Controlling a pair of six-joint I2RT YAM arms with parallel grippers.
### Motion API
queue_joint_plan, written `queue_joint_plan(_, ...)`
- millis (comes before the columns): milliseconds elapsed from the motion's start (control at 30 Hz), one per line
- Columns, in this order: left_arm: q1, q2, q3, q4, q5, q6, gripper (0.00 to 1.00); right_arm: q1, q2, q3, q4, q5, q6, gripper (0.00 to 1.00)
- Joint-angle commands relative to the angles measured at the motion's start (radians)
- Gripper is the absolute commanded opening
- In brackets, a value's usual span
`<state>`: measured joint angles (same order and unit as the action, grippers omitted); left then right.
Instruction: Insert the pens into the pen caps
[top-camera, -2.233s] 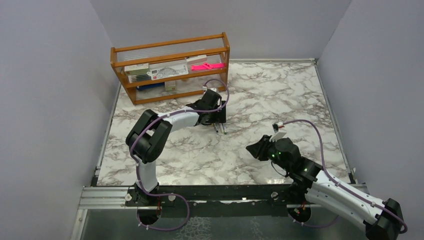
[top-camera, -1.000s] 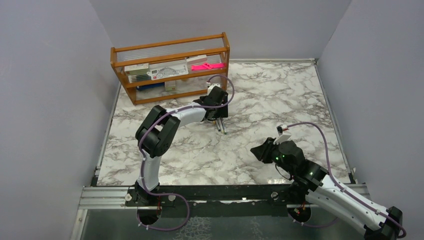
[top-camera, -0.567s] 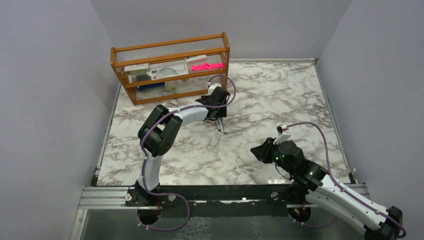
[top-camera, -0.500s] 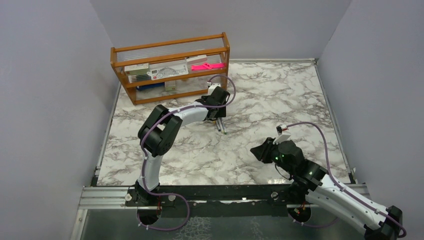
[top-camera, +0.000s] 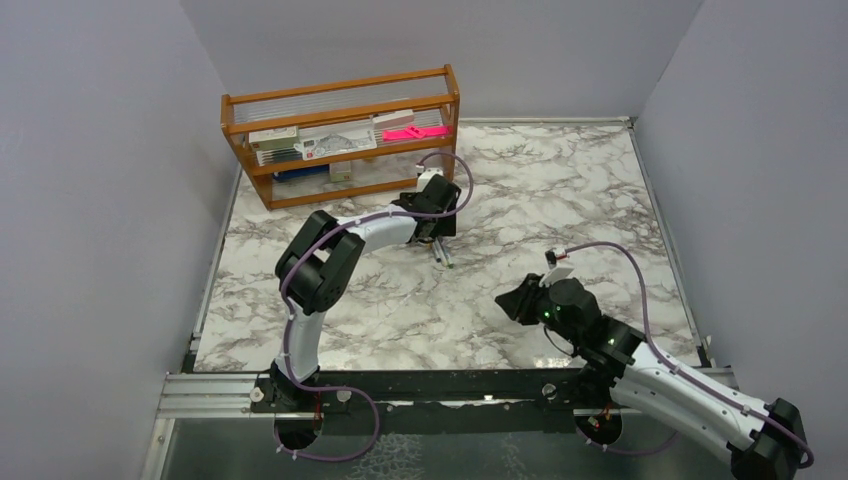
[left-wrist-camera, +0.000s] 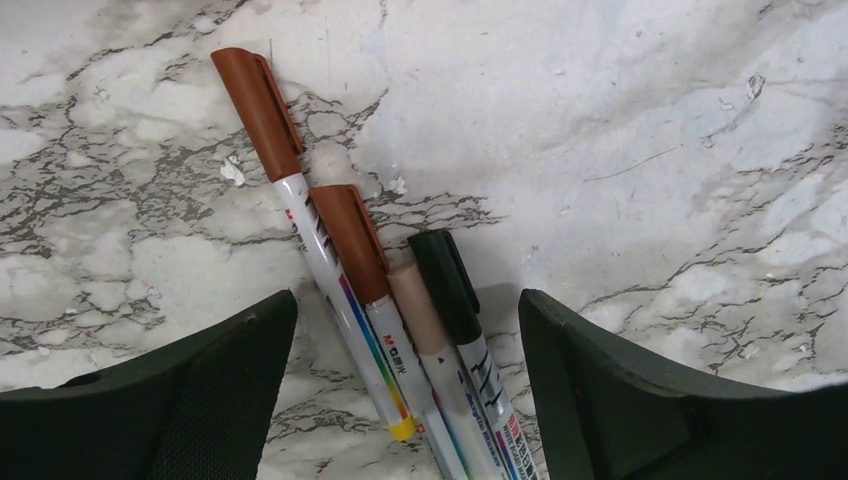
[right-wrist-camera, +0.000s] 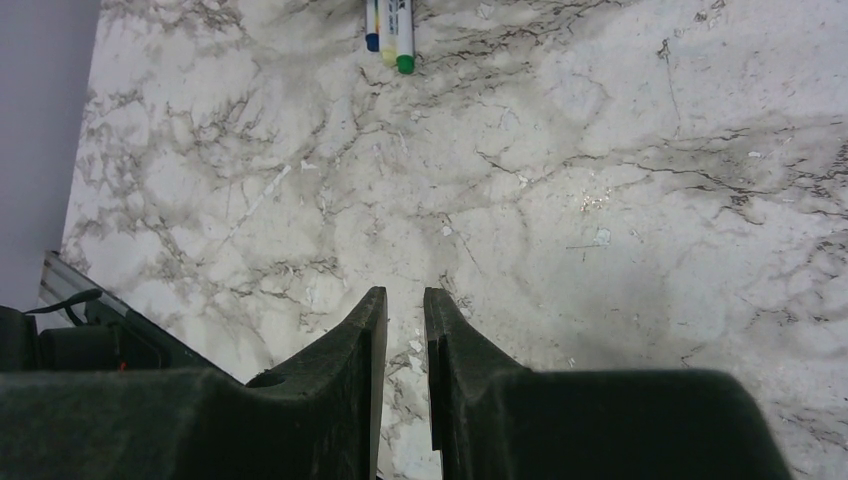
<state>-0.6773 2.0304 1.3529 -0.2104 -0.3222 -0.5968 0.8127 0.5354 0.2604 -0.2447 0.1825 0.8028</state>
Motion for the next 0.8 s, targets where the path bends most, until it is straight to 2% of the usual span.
queue_joint_plan(0,-0.001,-0.032,-0.061,-0.113,0.038,0.002,0.86,0.002,0.077,-0.015,0.114,-0.042,-0.01,0.2)
queue_joint_plan(200,-0.003,-0.2,-0.129,-0.106,0.022,0.016,0.91,0.002,0.15,0.015,0.168,-0.037,-0.016,0.22)
queue_joint_plan(267,-0.018,-0.289,-0.191,-0.086,-0.024,0.018,0.92,0.002,0.163,0.037,0.158,-0.014,-0.02,0.29)
queue_joint_plan(333,-0.035,-0.41,-0.275,-0.038,-0.062,0.006,0.93,0.002,0.172,0.059,0.147,0.01,-0.023,0.42)
queue_joint_plan(467,-0.039,-0.644,-0.447,0.113,-0.034,0.007,0.94,0.0,0.199,0.105,0.114,0.022,-0.038,0.56)
queue_joint_plan(767,-0.035,-0.831,-0.494,0.061,-0.053,0.029,0.97,0.0,0.221,0.091,0.213,-0.034,0.005,0.67)
